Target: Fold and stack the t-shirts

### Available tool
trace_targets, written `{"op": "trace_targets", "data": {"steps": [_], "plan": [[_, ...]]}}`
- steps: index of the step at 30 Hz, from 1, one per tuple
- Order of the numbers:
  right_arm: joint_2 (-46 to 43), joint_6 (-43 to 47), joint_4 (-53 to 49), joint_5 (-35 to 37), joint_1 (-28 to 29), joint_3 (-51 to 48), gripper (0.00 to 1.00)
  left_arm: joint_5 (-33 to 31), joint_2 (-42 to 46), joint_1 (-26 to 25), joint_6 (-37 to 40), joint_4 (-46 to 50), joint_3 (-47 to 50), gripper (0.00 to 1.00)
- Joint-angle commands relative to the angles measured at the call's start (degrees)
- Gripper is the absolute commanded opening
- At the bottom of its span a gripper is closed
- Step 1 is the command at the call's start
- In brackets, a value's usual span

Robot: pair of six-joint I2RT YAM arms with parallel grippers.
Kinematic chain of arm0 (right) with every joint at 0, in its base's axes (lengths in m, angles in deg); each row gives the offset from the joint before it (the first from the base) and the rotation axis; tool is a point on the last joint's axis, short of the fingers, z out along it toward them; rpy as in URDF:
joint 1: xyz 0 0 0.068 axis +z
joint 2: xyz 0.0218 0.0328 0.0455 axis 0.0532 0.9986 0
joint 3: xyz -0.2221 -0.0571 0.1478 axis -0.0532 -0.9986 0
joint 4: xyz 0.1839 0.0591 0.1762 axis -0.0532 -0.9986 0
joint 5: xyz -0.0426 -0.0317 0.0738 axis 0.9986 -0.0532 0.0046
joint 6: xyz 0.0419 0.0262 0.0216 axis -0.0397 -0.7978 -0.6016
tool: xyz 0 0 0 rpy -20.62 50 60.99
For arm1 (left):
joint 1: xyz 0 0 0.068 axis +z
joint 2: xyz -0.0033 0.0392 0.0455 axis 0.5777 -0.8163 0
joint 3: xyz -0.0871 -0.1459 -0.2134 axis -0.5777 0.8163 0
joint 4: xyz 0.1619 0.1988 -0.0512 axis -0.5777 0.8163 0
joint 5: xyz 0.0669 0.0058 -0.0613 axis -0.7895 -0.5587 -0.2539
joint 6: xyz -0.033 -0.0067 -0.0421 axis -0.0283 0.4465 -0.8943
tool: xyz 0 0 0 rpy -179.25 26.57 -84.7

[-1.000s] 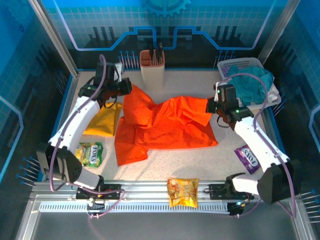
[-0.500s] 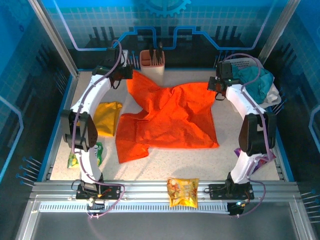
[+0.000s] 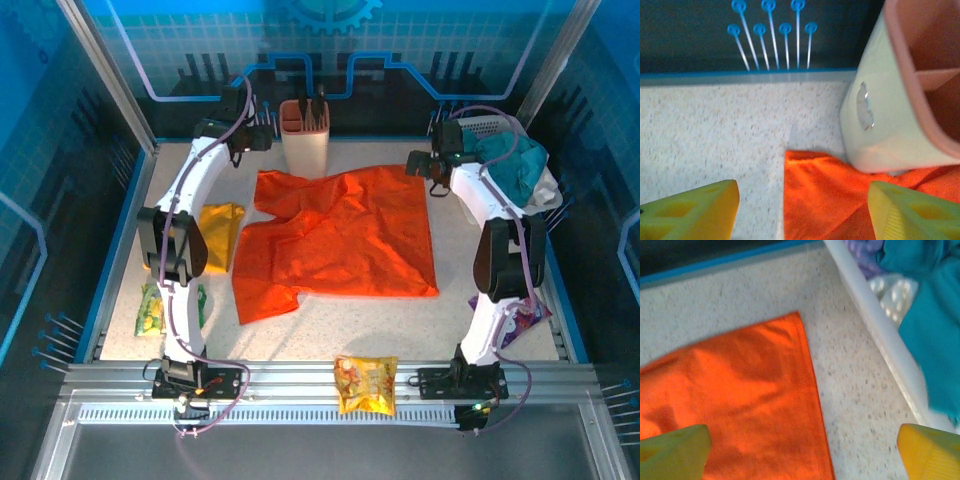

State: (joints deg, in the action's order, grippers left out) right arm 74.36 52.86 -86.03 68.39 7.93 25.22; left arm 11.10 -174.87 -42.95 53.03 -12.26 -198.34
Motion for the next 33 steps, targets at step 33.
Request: {"op": "trace_targets", "data": {"steps": [33], "plan": [[-23.0,-10.4,-4.2,-16.3,2.9,-45.4,0.90,18.5,31.5,-30.2,-44.8,-12.6,77.4,0.59]]}}
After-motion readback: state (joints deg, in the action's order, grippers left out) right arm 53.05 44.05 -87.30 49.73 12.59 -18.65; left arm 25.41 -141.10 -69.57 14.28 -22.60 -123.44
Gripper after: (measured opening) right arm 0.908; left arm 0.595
